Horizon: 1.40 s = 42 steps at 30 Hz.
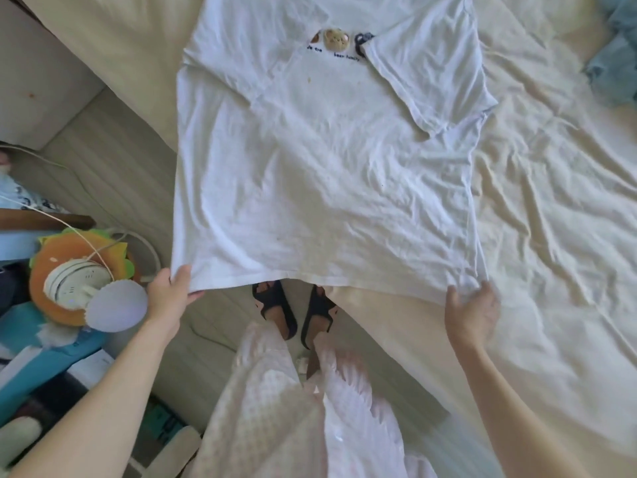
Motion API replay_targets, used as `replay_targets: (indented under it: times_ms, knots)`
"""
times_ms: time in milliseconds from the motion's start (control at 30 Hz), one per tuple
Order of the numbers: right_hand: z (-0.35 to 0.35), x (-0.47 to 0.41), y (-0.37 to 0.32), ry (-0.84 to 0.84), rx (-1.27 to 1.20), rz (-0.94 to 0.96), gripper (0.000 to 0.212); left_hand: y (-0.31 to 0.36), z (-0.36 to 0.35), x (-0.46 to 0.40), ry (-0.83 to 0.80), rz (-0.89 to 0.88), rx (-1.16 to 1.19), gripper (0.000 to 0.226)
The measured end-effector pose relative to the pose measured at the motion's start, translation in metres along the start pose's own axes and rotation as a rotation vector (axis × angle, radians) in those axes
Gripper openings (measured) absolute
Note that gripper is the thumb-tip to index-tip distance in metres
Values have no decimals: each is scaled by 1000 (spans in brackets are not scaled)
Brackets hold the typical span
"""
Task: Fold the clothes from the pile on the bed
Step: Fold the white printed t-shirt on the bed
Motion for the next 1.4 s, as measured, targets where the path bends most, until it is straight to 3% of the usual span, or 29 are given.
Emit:
replay_targets:
  times_ms: [133, 233, 333, 433, 567, 933, 1067, 1167, 1400]
  knots:
    - [5, -17, 9, 145, -447, -492, 56, -1, 17, 1, -61, 6, 48, 32]
    - [4, -22, 15, -1, -763, -769, 26, -1, 27, -1, -100, 53, 109, 33]
    - [0, -18, 22, -151, -915, -890, 12, -2, 33, -2, -161, 108, 133, 30]
    - [-1, -14, 23, -131, -1236, -913, 4, -2, 35, -3, -177, 169, 159, 18]
    - [8, -14, 16, -100, -1550, -904, 22, -4, 43, -9, -87, 300, 351, 22]
    - [46, -5, -10, -125, -1654, -1117, 18, 30, 41, 28, 105, 280, 579, 21]
    - [78, -9, -36, -82, -1378, -958, 24, 76, 57, 48, 133, 192, 688, 23]
    - [103, -22, -73, 19, -1269, -741, 17, 122, 70, 57, 129, 135, 768, 7]
    - [130, -70, -179, 22, -1397, -651, 8, 251, 75, 51, 122, 50, 968, 11]
Point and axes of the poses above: each hand's wrist, its own x-axis away from the middle knuckle, its own z-axis out of the back of the hand, y = z × x, the point moved 2 cm from there along -x, towards the middle knuckle, and after that the axes turned 11 degrees about -x, right-handed, at the moved point
